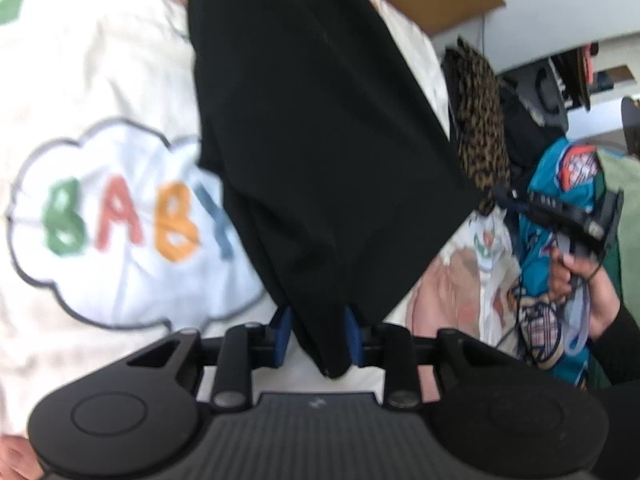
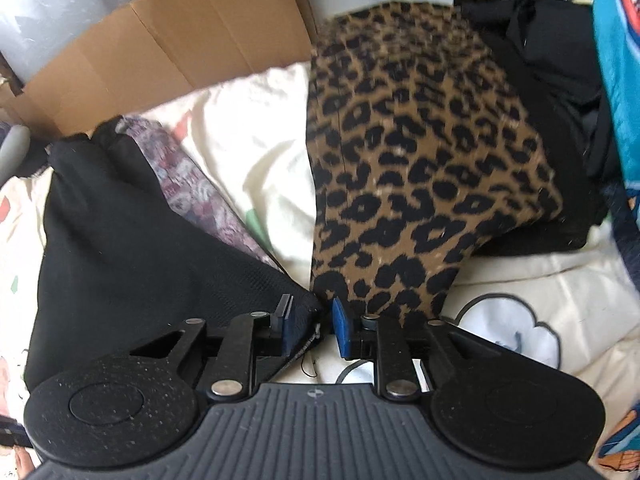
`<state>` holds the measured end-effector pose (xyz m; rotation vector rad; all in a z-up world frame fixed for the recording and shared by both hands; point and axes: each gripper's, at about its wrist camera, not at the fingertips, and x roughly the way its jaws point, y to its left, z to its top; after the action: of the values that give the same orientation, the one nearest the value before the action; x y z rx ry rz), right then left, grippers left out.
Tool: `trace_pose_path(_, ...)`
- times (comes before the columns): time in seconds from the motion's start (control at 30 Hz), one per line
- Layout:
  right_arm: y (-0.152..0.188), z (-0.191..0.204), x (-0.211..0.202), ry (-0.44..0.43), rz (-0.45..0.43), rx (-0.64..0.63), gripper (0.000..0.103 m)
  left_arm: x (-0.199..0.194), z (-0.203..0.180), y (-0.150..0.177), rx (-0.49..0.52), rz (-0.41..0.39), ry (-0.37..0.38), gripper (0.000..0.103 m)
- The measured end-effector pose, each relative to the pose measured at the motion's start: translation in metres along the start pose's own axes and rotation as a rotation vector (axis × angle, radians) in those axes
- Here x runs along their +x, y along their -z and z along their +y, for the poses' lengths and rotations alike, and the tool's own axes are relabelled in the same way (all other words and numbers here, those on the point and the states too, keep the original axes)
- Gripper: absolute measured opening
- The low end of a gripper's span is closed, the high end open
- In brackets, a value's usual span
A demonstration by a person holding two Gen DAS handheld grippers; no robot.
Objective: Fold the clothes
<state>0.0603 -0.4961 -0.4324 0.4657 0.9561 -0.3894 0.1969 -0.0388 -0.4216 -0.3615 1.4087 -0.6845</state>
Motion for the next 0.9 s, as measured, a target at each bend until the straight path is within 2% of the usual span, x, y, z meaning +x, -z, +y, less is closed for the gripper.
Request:
trace_pose_path(0.17,-0.009,0.011,-0.011,0.013,-0.034,-0.017,0.024,-0.017,0.011,-0.018,0.021,-0.069,-0.036,0.033)
trace_pose_path(0.37,-0.024,0.038,0.003,-0.018,-0.036,-0.104,0.024,-0.03,0.017,-0.047,0.019,-0.131,-0.066,0.037)
trace_pose_path(0.57,-0.035,0.061,0.026,-0.094,-0.052,-0.152,0.024,-0.03,0.011,-0.086,0.033,-0.124,-0.114,0.037)
trace_pose_path(0.9,-0.045,0.08,0.064,-0.198,-0.074,-0.179,0.024,-0.02,-0.026,-0.161,0.12,-0.129,-0.227,0.037)
